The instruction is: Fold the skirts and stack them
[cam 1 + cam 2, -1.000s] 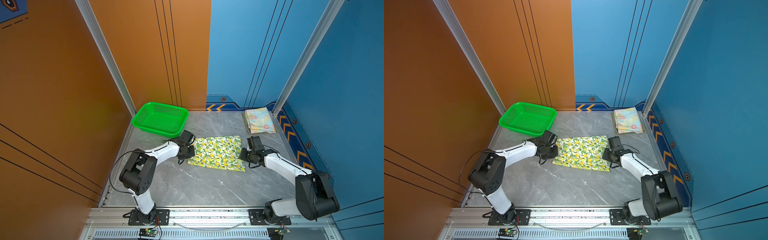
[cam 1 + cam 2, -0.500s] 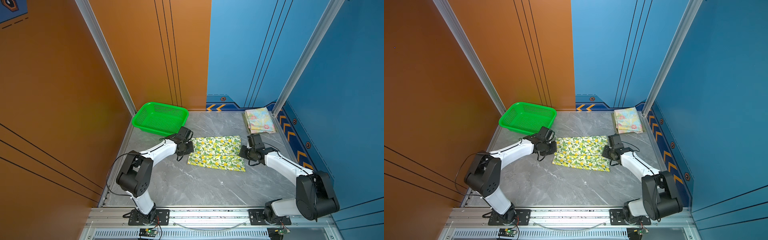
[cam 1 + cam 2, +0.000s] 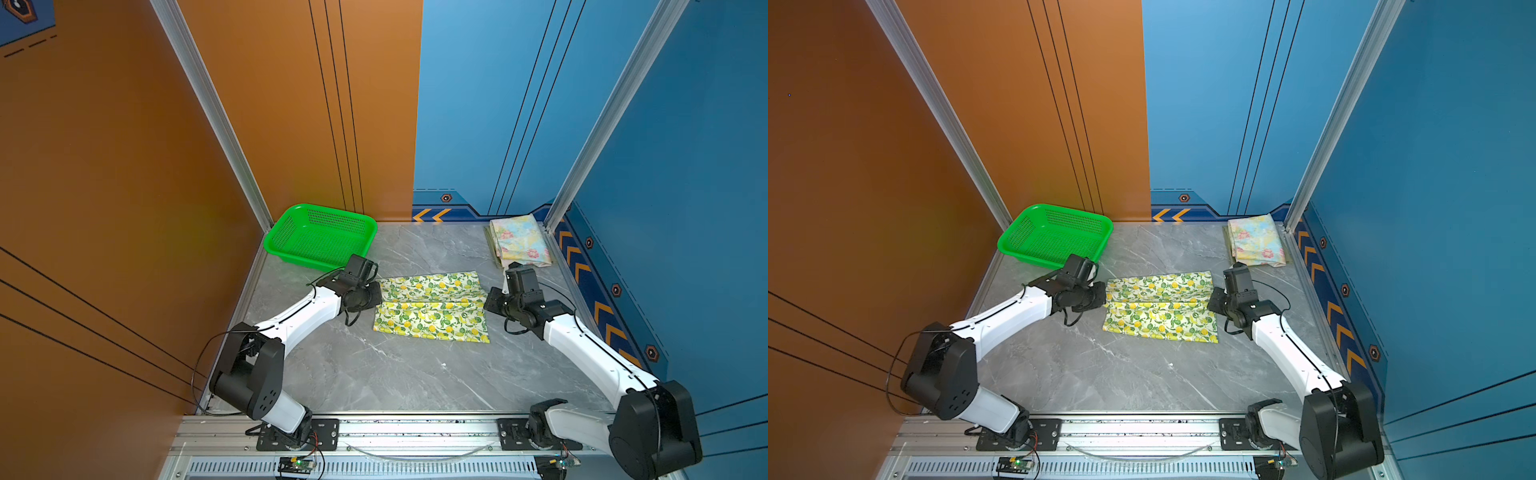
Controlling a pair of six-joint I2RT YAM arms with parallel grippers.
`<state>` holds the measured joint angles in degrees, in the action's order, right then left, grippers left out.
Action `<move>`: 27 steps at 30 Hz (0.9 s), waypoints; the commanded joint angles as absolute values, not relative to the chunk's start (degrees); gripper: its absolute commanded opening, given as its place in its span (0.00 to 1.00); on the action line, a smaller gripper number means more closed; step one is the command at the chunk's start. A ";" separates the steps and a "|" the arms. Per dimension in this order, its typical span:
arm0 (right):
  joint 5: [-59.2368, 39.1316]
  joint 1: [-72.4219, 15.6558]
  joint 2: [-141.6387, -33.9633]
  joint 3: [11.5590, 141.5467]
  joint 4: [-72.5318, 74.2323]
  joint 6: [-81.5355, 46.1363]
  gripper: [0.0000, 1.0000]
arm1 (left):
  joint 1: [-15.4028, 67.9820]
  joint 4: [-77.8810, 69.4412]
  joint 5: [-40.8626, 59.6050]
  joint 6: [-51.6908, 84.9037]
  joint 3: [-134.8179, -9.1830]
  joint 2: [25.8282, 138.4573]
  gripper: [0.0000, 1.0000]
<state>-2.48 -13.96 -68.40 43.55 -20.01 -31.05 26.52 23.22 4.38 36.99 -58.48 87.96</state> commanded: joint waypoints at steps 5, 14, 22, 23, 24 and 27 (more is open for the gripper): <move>0.00 -14.57 -65.43 34.78 -20.59 -32.58 0.00 | 29.63 19.95 3.38 38.95 -51.98 88.02 0.00; 0.35 -15.38 -68.99 30.88 -16.39 -32.70 0.00 | 30.80 17.86 2.65 39.29 -49.48 91.39 0.00; 1.41 -15.72 -66.61 34.75 -21.27 -31.70 0.41 | 30.70 18.40 1.81 39.20 -48.74 87.54 0.62; 1.83 -15.78 -65.96 35.25 -21.75 -31.68 0.41 | 30.63 18.66 1.58 39.20 -48.87 87.08 0.65; 2.25 -15.89 -65.63 35.70 -22.16 -31.54 0.42 | 30.53 18.91 1.43 39.16 -49.03 86.70 0.66; 2.25 -16.30 -65.88 37.74 -23.35 -31.22 0.40 | 30.32 19.41 1.32 38.89 -49.98 85.87 0.65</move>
